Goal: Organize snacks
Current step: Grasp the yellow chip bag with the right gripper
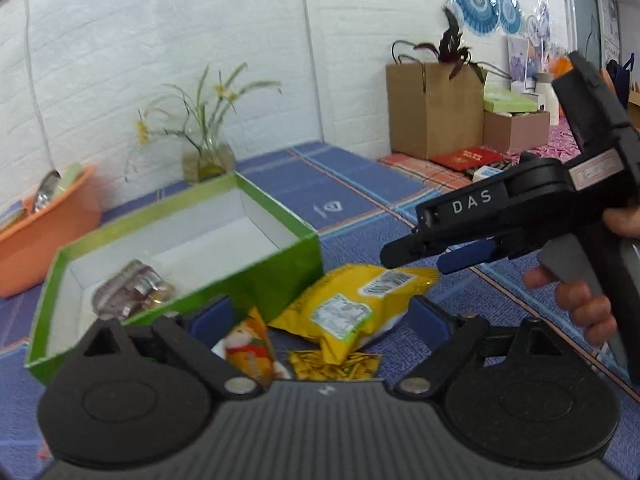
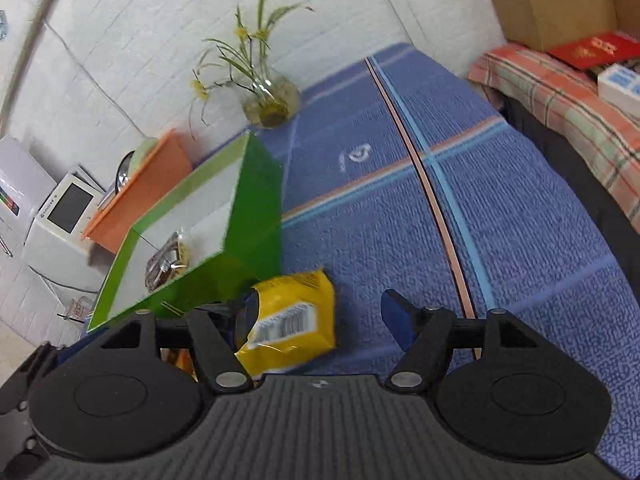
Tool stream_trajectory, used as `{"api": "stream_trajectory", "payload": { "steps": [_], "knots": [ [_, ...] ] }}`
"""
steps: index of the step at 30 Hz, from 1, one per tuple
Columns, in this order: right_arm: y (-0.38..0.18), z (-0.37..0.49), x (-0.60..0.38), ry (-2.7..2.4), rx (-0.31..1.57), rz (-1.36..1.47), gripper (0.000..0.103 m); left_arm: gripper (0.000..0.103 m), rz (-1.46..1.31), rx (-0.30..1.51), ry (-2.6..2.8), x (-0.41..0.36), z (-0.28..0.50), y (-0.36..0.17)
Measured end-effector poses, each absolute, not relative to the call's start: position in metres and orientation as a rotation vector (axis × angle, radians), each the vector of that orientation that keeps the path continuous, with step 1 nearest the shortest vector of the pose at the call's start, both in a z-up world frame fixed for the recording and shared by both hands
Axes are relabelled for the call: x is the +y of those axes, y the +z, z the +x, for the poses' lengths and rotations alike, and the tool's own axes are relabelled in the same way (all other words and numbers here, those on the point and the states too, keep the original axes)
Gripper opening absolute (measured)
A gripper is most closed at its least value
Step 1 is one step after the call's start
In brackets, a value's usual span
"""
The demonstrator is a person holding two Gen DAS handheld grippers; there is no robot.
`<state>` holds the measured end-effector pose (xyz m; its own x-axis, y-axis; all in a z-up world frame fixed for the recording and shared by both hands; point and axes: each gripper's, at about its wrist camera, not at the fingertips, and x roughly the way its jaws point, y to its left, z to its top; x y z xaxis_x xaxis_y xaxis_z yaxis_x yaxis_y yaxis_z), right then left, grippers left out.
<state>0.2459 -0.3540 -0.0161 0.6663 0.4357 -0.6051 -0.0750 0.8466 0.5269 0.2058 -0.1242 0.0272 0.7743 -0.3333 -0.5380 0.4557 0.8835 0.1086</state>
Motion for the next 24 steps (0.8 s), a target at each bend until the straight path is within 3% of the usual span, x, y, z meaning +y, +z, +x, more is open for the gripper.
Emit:
{"api": "stream_trajectory", "payload": {
  "steps": [6, 14, 15, 16, 17, 19, 24],
  "knots": [
    [-0.027, 0.261, -0.349, 0.382, 0.812, 0.530, 0.103, 0.090, 0.041, 0.718, -0.476, -0.118, 0.246, 0.003],
    [-0.040, 0.272, -0.337, 0.529, 0.809, 0.613, 0.103, 0.090, 0.150, 0.674, -0.466, -0.131, 0.242, -0.013],
    [-0.040, 0.271, -0.336, 0.498, 0.818, 0.596, 0.072, 0.089, 0.160, 0.668, -0.469, -0.131, 0.241, -0.013],
    [-0.040, 0.269, -0.338, 0.510, 0.809, 0.607, 0.067, 0.084, 0.160, 0.662, -0.467, -0.130, 0.240, -0.013],
    [-0.041, 0.267, -0.340, 0.516, 0.804, 0.622, 0.064, 0.071, 0.157, 0.656, -0.464, -0.128, 0.239, -0.012],
    [-0.037, 0.262, -0.341, 0.518, 0.793, 0.635, 0.058, 0.060, 0.119, 0.674, -0.514, -0.122, 0.242, -0.009],
    [-0.015, 0.242, -0.335, 0.512, 0.716, 0.588, 0.049, 0.061, 0.085, 0.665, -0.545, -0.116, 0.238, -0.002]
  ]
}}
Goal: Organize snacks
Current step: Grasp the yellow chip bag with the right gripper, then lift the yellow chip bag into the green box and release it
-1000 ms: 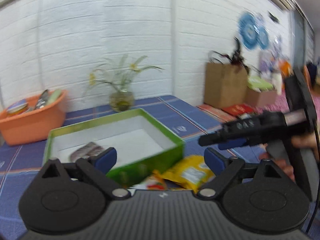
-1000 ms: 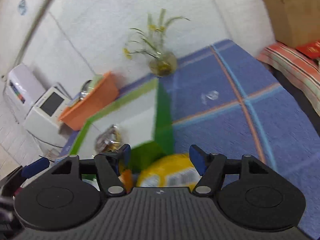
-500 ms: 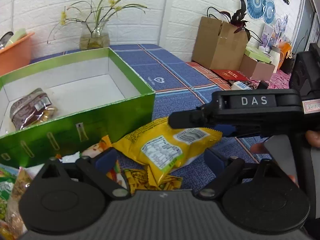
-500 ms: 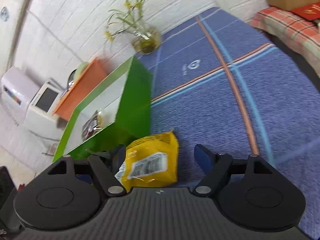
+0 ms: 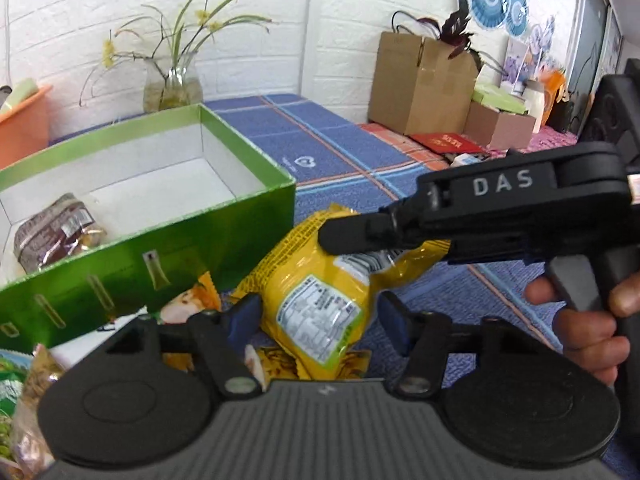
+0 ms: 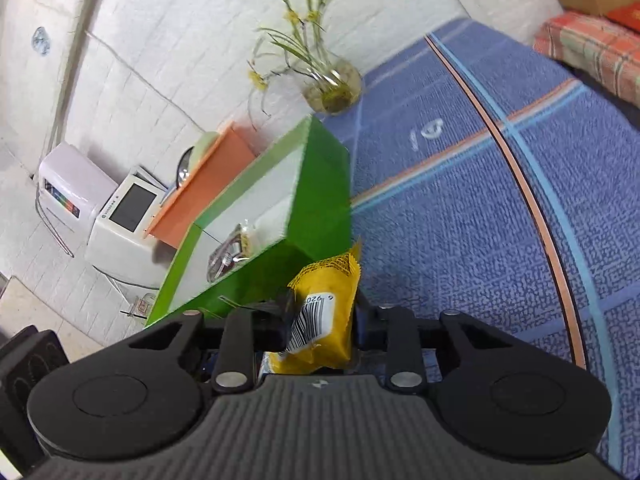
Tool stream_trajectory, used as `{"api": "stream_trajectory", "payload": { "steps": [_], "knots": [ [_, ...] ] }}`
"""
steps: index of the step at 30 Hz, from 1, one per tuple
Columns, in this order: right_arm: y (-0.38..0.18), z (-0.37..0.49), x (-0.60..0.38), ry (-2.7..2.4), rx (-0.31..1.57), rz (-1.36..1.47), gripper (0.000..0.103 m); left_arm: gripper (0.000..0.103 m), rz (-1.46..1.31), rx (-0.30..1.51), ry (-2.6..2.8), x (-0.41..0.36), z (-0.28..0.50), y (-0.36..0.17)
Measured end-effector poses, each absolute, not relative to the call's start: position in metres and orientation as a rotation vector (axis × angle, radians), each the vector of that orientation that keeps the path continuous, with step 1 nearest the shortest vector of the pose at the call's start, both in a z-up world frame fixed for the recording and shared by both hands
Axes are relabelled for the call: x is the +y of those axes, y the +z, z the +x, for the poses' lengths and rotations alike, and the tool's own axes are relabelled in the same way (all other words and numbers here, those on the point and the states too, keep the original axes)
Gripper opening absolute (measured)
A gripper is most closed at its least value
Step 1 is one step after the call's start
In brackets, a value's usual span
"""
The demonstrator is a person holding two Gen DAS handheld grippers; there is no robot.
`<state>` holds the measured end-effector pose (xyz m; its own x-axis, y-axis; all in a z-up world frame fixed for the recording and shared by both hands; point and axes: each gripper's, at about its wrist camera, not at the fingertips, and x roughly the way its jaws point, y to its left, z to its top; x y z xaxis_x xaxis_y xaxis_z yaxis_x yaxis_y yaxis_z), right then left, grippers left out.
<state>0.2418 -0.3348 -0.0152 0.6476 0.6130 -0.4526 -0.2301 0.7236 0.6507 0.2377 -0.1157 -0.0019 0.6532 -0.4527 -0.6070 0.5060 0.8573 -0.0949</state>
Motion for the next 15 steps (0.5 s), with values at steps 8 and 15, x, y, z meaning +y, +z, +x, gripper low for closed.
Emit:
{"api": "stream_trajectory", "payload": {
  "steps": [8, 15],
  "knots": [
    [0.010, 0.222, -0.327, 0.572, 0.627, 0.579, 0.040, 0.060, 0.063, 0.612, -0.564, -0.103, 0.226, 0.016],
    [0.037, 0.216, -0.296, 0.650, 0.589, 0.504, 0.039, 0.060, 0.003, 0.556, -0.527, -0.074, 0.213, 0.032]
  ]
}}
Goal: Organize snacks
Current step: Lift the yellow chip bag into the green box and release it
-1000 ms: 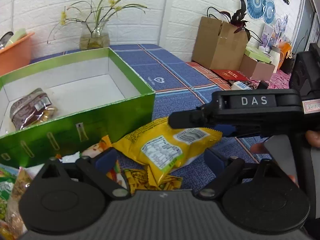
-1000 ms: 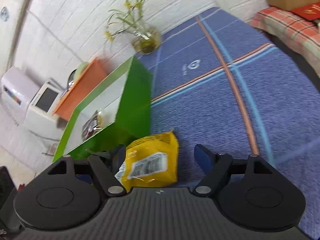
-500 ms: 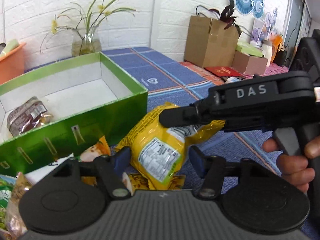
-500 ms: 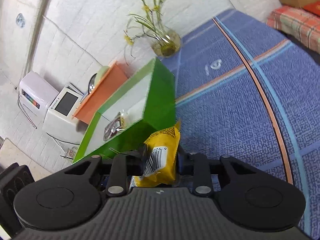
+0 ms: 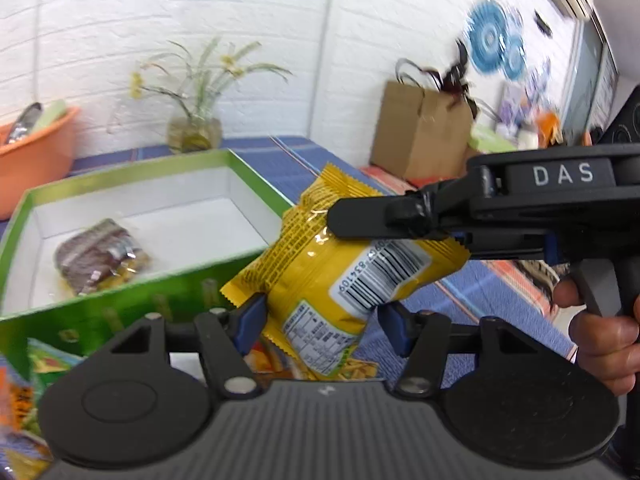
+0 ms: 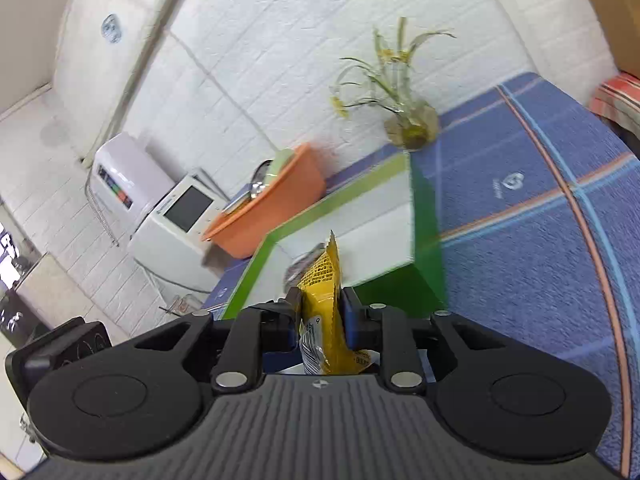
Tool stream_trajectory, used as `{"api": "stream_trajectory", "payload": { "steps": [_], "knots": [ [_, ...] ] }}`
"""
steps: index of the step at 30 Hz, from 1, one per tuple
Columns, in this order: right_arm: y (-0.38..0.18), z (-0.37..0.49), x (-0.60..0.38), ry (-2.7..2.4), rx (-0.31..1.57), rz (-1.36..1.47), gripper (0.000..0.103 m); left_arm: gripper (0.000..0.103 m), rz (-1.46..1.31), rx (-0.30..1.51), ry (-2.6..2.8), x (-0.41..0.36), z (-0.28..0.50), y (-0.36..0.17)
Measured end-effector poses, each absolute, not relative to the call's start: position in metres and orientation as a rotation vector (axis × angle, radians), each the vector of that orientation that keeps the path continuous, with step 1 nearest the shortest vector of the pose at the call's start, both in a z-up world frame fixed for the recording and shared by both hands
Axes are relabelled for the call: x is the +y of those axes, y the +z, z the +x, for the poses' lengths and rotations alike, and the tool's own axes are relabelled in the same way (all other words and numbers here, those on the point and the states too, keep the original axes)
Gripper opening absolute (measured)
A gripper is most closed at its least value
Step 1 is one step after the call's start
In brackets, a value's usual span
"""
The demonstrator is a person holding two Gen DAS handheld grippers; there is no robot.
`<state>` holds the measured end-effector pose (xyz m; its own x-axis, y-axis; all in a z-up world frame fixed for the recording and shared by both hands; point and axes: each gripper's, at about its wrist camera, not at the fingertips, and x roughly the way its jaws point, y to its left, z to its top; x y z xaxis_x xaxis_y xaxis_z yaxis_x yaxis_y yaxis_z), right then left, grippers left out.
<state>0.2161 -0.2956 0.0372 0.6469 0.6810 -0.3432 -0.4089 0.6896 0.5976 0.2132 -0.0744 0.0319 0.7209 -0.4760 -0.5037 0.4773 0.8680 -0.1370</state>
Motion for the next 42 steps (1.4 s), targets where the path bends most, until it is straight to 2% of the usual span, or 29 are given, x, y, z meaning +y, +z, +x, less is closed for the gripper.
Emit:
{"api": "stream_trajectory", "payload": {
  "steps": [9, 14, 20, 23, 24, 25, 28, 36, 39, 40, 42],
  "knots": [
    [0.070, 0.240, -0.238, 0.796, 0.472, 0.467, 0.039, 0.059, -0.015, 0.424, -0.407, -0.020, 0.219, 0.072],
    [0.056, 0.274, -0.217, 0.787, 0.436, 0.524, 0.039, 0.060, 0.016, 0.464, -0.365, -0.002, 0.261, 0.077],
    [0.022, 0.308, -0.218, 0.735, 0.485, 0.656, 0.038, 0.060, -0.001, 0.523, -0.336, 0.004, 0.292, 0.050],
    [0.017, 0.308, -0.223, 0.678, 0.472, 0.630, 0.059, 0.061, -0.006, 0.532, -0.325, 0.003, 0.294, 0.042],
    [0.017, 0.307, -0.226, 0.646, 0.459, 0.620, 0.092, 0.062, 0.004, 0.535, -0.311, 0.003, 0.295, 0.043],
    [0.018, 0.305, -0.228, 0.610, 0.448, 0.613, 0.103, 0.063, 0.008, 0.540, -0.312, 0.003, 0.295, 0.044],
    [0.023, 0.301, -0.235, 0.546, 0.416, 0.586, 0.103, 0.068, -0.012, 0.503, -0.302, 0.013, 0.286, 0.054],
    [0.047, 0.280, -0.232, 0.597, 0.474, 0.562, 0.103, 0.078, -0.065, 0.425, -0.197, 0.065, 0.232, 0.083],
    [0.052, 0.274, -0.221, 0.658, 0.519, 0.547, 0.103, 0.092, -0.101, 0.437, -0.120, 0.091, 0.200, 0.073],
    [0.053, 0.271, -0.217, 0.680, 0.540, 0.538, 0.103, 0.099, -0.112, 0.433, -0.088, 0.101, 0.186, 0.067],
    [0.052, 0.265, -0.207, 0.724, 0.601, 0.485, 0.103, 0.099, -0.117, 0.443, -0.050, 0.111, 0.164, 0.056]
  ]
}}
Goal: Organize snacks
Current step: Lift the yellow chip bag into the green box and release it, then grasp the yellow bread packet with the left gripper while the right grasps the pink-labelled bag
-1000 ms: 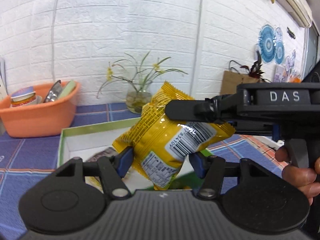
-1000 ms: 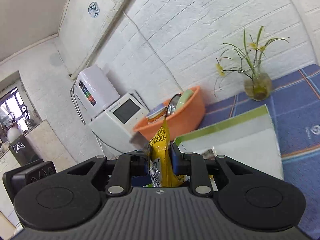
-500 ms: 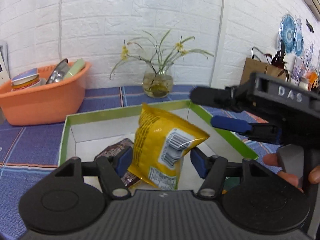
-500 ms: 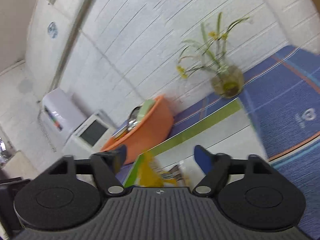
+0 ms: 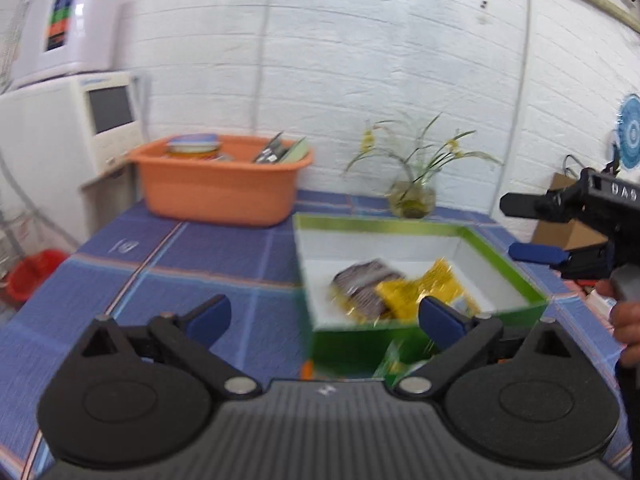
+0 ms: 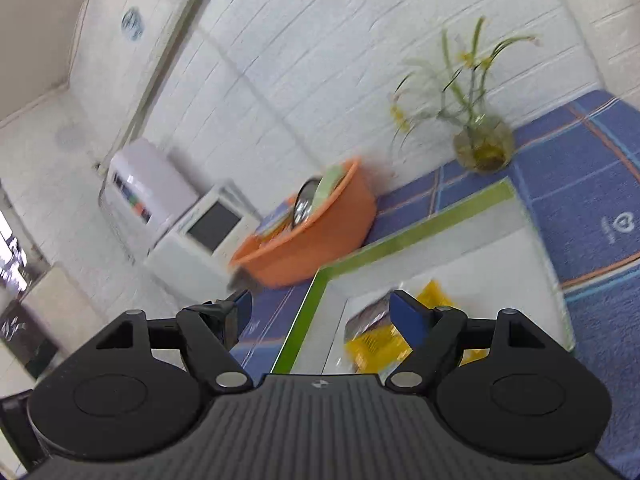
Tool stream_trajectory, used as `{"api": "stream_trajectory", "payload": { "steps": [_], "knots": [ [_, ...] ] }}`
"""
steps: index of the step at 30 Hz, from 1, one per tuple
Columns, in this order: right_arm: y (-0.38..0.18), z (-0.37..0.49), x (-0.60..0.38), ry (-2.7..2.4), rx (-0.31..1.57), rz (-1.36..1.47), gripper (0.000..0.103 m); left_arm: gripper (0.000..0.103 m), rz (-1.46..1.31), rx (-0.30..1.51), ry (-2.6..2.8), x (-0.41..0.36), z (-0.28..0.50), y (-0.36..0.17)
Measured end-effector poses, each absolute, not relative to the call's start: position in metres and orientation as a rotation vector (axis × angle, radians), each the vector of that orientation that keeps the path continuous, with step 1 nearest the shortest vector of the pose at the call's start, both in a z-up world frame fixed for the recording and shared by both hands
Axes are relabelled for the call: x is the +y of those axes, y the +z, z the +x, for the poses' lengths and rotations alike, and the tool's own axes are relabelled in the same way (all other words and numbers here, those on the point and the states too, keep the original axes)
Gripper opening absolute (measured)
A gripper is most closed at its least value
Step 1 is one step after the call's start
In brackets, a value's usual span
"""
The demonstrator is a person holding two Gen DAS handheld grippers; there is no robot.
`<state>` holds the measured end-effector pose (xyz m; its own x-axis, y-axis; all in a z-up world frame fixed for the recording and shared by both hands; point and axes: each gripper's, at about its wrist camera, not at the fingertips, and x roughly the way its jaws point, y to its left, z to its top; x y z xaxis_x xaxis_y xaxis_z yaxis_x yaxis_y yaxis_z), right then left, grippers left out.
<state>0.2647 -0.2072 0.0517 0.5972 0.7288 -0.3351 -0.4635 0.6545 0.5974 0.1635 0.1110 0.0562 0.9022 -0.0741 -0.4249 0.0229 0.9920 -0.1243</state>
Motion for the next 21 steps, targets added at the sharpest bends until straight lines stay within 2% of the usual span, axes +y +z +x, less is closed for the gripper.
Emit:
{"api": "stream_trajectory", "payload": {
  "steps": [4, 8, 13, 21],
  "knots": [
    [0.038, 0.236, -0.196, 0.749, 0.663, 0.298, 0.103, 0.099, -0.083, 0.453, -0.027, 0.110, 0.125, 0.043],
    [0.027, 0.204, -0.194, 0.701, 0.612, 0.088, 0.103, 0.099, 0.035, 0.453, -0.032, 0.082, 0.106, 0.027],
    [0.023, 0.190, -0.191, 0.693, 0.595, -0.039, 0.103, 0.099, 0.208, 0.476, -0.088, 0.047, 0.099, 0.002],
    [0.022, 0.175, -0.148, 0.815, 0.595, -0.271, 0.103, 0.098, 0.109, 0.530, -0.142, 0.052, 0.106, -0.011]
  ]
}}
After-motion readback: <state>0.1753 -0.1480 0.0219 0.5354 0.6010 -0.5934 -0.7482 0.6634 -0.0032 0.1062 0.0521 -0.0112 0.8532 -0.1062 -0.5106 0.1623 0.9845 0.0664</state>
